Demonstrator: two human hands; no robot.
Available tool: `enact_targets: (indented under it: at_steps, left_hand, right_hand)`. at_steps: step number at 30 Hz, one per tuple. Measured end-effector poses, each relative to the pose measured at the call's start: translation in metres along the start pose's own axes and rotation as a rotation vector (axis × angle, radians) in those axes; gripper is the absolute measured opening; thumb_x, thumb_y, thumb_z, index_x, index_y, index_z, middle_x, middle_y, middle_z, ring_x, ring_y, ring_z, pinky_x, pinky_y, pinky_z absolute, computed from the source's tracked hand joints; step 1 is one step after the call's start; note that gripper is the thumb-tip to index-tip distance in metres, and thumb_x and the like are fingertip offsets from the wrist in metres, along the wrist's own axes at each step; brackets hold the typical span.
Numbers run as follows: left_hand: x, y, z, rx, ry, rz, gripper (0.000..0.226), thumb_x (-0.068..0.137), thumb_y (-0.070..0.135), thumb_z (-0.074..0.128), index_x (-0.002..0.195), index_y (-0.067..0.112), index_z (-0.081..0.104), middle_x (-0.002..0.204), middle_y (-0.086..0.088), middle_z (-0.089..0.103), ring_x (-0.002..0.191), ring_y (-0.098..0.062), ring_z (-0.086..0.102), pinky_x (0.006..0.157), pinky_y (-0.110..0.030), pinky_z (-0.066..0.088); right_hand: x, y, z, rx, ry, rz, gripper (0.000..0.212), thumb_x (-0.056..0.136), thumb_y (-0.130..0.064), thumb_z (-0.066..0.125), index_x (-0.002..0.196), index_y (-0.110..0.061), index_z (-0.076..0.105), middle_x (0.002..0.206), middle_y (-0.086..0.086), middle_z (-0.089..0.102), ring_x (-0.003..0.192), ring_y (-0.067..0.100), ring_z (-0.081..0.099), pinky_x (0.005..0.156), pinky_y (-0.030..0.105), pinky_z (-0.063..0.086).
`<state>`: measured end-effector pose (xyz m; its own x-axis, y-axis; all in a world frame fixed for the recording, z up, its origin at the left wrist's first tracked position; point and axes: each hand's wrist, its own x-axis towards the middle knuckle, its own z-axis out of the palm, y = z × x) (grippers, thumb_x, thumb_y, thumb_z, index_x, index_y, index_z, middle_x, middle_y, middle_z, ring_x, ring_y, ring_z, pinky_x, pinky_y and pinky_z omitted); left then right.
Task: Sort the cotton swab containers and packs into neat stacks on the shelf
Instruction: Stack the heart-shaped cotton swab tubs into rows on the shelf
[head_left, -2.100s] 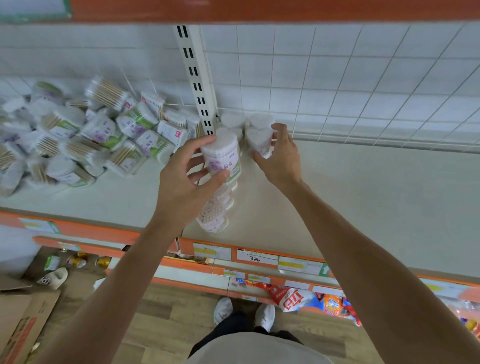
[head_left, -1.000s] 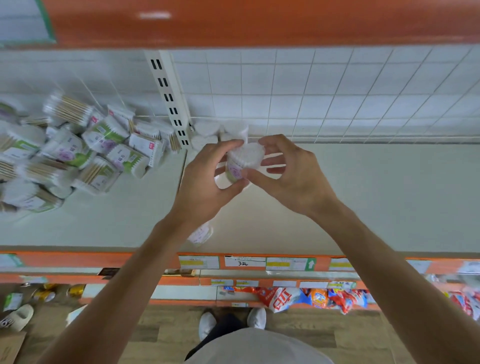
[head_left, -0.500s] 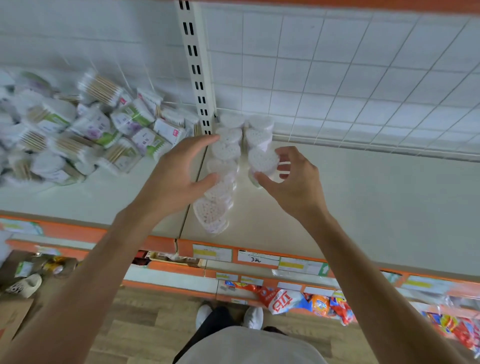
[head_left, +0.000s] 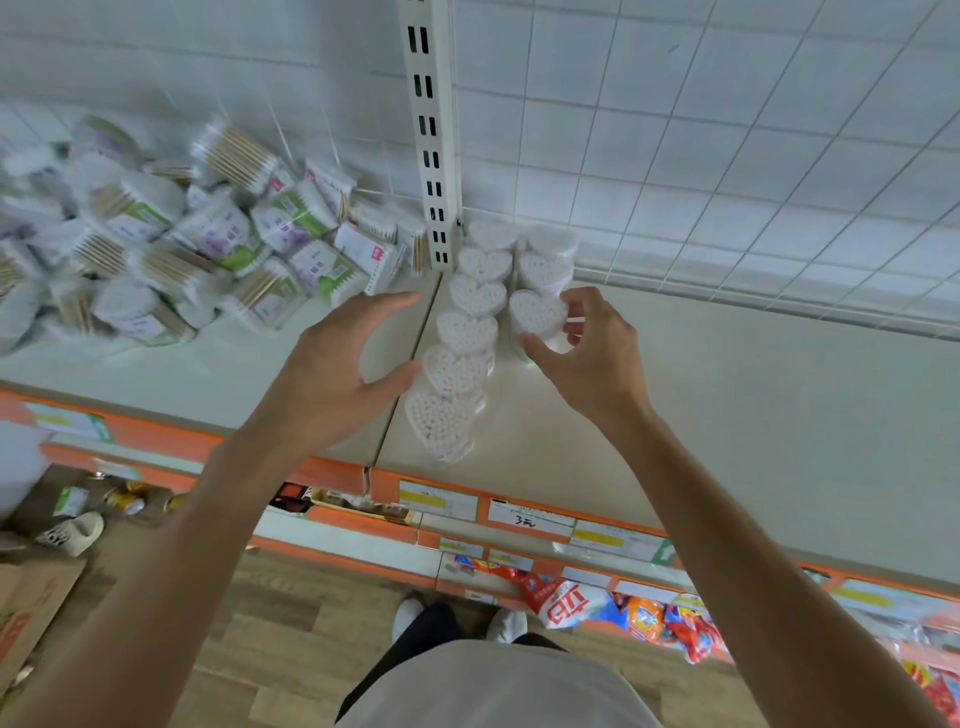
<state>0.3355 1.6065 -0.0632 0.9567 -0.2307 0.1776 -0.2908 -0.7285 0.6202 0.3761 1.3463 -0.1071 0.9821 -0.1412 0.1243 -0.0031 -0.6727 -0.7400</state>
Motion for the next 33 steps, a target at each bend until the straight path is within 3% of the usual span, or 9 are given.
enact_targets:
  at_steps: [13, 17, 22, 24, 28, 30, 33]
  left_hand:
    - [0.001, -0.004, 0.003, 0.014, -0.026, 0.004, 0.056, 0.092, 0.029, 0.068, 0.145, 0.028, 0.049, 0.142, 0.016, 0.051, 0.131, 0.008, 0.041, 0.106, -0.002, 0.022]
    - [0.001, -0.005, 0.003, 0.035, -0.064, 0.046, 0.057, 0.092, 0.032, 0.068, 0.145, 0.031, 0.047, 0.142, 0.016, 0.051, 0.132, 0.004, 0.041, 0.109, -0.015, 0.028]
    - [0.0, -0.021, -0.008, 0.023, -0.065, 0.054, 0.057, 0.091, 0.032, 0.068, 0.145, 0.033, 0.047, 0.142, 0.019, 0.051, 0.135, 0.003, 0.041, 0.107, -0.007, 0.025]
    - [0.002, -0.03, -0.015, 0.016, -0.074, 0.056, 0.057, 0.091, 0.031, 0.068, 0.144, 0.034, 0.047, 0.143, 0.02, 0.05, 0.138, 0.002, 0.039, 0.111, -0.013, 0.027]
    - [0.005, -0.054, -0.041, 0.031, -0.098, 0.1, 0.056, 0.091, 0.031, 0.068, 0.144, 0.031, 0.049, 0.142, 0.016, 0.052, 0.135, -0.001, 0.044, 0.112, -0.021, 0.034]
    - [0.006, -0.071, -0.059, 0.049, -0.096, 0.116, 0.055, 0.09, 0.03, 0.069, 0.142, 0.03, 0.05, 0.139, 0.015, 0.053, 0.131, -0.002, 0.047, 0.109, -0.018, 0.035]
    - [0.003, -0.102, -0.091, 0.077, -0.069, 0.129, 0.055, 0.09, 0.032, 0.069, 0.142, 0.029, 0.05, 0.139, 0.012, 0.055, 0.13, -0.007, 0.05, 0.107, -0.026, 0.039]
  right_hand:
    - [0.005, -0.002, 0.002, -0.009, -0.025, 0.032, 0.068, 0.079, -0.048, 0.079, 0.132, -0.018, 0.05, 0.124, 0.0, 0.062, 0.108, 0.015, 0.06, 0.092, 0.034, 0.053]
    - [-0.005, -0.014, -0.012, -0.033, -0.079, 0.006, 0.078, 0.08, -0.049, 0.078, 0.142, -0.019, 0.041, 0.139, 0.0, 0.051, 0.121, 0.014, 0.05, 0.089, 0.025, 0.039]
    - [-0.028, -0.048, -0.031, -0.07, -0.019, -0.116, 0.069, 0.088, -0.043, 0.071, 0.145, -0.02, 0.039, 0.146, -0.004, 0.045, 0.133, 0.012, 0.041, 0.094, 0.015, 0.027]
    - [-0.029, -0.066, -0.03, -0.056, -0.024, -0.137, 0.067, 0.089, -0.041, 0.07, 0.145, -0.02, 0.039, 0.145, -0.003, 0.046, 0.13, 0.011, 0.042, 0.091, 0.014, 0.027]
    - [-0.032, -0.104, -0.003, -0.008, -0.045, -0.167, 0.064, 0.089, -0.04, 0.07, 0.143, -0.021, 0.041, 0.139, -0.003, 0.048, 0.11, 0.001, 0.042, 0.079, 0.003, 0.029]
    - [-0.038, -0.122, 0.022, -0.013, -0.085, -0.171, 0.064, 0.09, -0.041, 0.068, 0.144, -0.021, 0.04, 0.141, -0.002, 0.047, 0.118, 0.008, 0.045, 0.083, 0.005, 0.028]
    - [-0.046, -0.151, 0.061, -0.039, -0.159, -0.178, 0.064, 0.092, -0.042, 0.066, 0.146, -0.023, 0.038, 0.143, -0.004, 0.044, 0.127, 0.012, 0.044, 0.087, 0.012, 0.025]
